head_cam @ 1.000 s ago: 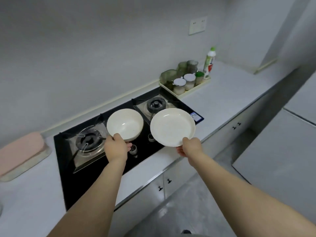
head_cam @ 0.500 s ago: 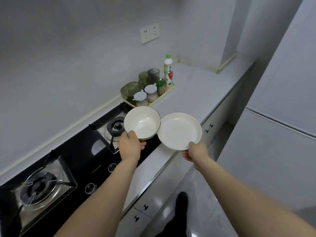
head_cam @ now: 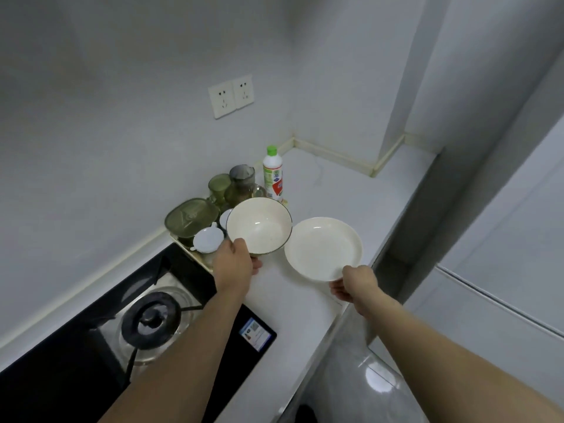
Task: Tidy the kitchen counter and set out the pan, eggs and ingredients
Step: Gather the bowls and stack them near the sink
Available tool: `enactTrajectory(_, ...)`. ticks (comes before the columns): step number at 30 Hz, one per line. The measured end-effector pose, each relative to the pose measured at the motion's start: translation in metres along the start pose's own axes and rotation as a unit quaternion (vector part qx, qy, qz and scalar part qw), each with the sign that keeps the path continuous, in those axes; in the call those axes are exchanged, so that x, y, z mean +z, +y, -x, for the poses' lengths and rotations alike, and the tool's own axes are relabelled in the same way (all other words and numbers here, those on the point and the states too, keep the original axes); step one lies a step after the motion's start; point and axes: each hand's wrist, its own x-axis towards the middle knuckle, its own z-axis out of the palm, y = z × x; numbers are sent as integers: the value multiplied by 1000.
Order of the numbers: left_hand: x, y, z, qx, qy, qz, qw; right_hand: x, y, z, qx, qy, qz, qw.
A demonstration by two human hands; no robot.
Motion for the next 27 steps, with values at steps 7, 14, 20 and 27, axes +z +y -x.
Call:
enactTrajectory(7,61,60,-63,23,-42,32,998,-1,-65,-66,2,12,-7,1000)
enactTrajectory(14,107,118,-128,55,-20,25,998,5,-126,-140,-42,18,33,998)
enactTrajectory(20,132,172,-173,67,27,37,997,27,-175,-215,-56,-8,60,997)
enactTrajectory(27,140,201,-226,56,86,17,995,68,-212,-287,-61,-51,94,992)
